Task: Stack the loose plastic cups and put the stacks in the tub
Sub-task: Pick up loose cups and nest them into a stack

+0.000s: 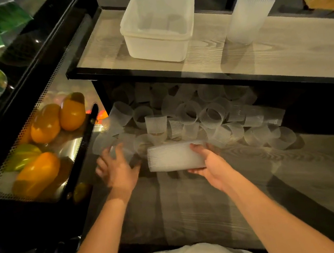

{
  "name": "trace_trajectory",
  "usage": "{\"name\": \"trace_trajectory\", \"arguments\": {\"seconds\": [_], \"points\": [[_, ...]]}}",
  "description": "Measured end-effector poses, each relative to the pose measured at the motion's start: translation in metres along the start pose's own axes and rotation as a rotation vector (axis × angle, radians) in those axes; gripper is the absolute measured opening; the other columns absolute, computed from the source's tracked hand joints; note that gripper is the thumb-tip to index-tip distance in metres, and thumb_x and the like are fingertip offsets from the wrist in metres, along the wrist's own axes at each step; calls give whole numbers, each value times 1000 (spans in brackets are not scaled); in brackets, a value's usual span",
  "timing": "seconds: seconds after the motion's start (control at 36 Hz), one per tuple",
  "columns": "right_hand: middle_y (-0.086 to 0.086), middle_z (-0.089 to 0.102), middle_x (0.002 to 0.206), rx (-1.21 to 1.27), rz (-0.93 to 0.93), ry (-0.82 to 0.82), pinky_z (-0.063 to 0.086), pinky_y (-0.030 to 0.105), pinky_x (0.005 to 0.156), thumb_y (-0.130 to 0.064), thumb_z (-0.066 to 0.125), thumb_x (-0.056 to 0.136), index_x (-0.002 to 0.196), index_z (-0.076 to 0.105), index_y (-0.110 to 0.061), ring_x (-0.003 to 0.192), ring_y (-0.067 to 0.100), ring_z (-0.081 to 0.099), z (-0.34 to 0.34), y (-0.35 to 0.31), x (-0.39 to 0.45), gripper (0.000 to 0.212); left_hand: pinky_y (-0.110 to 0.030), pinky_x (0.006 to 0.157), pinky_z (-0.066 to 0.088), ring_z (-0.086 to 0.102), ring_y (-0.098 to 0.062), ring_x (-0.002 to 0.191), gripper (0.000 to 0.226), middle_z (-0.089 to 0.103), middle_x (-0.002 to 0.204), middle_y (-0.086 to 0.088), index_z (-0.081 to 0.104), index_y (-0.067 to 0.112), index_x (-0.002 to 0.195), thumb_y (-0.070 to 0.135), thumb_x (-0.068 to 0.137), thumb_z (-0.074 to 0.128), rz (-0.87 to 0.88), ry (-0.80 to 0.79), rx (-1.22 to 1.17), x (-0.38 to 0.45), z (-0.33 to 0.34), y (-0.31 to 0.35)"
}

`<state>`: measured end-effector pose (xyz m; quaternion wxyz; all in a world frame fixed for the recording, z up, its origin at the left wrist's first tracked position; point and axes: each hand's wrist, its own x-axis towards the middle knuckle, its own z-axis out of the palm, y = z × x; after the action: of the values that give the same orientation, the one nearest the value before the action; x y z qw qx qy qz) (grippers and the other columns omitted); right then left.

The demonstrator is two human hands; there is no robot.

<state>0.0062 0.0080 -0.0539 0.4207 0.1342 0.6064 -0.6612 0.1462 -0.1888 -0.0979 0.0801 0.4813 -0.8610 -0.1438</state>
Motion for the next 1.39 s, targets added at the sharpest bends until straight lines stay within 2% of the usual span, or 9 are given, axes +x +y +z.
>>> {"name": "trace_trajectory", "arguments": {"seconds": [0.22,0.39,0.47,0.61,0.72,0.86,0.97,1.14,1.39], "points": [[7,50,151,-1,3,-26,60,36,70,-43,89,58,155,41,-23,124,29,59,12,6,12,109,-46,98,36,41,-36,122,69,45,138,-15,45,31,135,33,75,77,-11,-81,-60,3,-1,-28],[11,56,143,54,-18,6,60,42,78,-28,77,87,150,46,-19,120,30,61,11,-2,17,71,-30,101,46,52,-4,120,60,53,130,8,42,33,133,16,86,73,6,-349,-956,-9,-21,-40],[12,57,141,-40,-13,-49,59,43,77,-28,78,82,138,54,-19,121,29,59,11,-6,16,62,-17,87,49,57,-2,116,45,60,126,11,51,30,131,15,91,66,-47,-497,-1131,-14,-35,-36],[9,53,148,-189,18,-137,60,32,65,-39,91,67,154,43,-14,124,28,58,9,-4,17,102,-36,92,47,55,-17,118,48,61,126,9,62,42,124,43,76,66,-4,-735,-1092,-7,-42,-44],[8,59,141,-266,-8,-174,58,33,69,-32,80,85,149,48,-18,117,24,62,14,0,16,73,-35,99,46,53,-14,122,50,57,133,9,61,44,127,32,79,71,32,-908,-1067,-7,-40,-36],[8,60,136,-202,-17,-151,59,44,83,-25,71,93,138,55,-20,113,23,61,23,1,13,48,-20,91,49,55,-16,122,38,58,129,5,54,29,132,23,95,60,50,-719,-1050,-11,-32,-13],[9,54,141,-93,-17,-71,60,48,87,-26,75,89,149,44,-19,120,27,58,25,0,16,68,-32,101,39,42,-19,130,48,42,141,0,42,25,141,39,97,56,-221,-191,-836,8,-18,-6],[9,53,143,-31,-13,5,59,42,76,-28,76,88,151,43,-20,121,29,58,26,-3,17,72,-49,110,32,28,-34,140,98,34,149,-13,21,26,150,36,73,81,-78,-273,-254,27,4,-3],[10,58,136,17,-31,45,59,50,89,-25,73,92,141,51,-17,119,31,60,15,-11,10,54,-42,87,48,58,-27,99,12,56,96,-3,48,23,94,21,90,59,-87,-39,-384,17,7,-11]]}}
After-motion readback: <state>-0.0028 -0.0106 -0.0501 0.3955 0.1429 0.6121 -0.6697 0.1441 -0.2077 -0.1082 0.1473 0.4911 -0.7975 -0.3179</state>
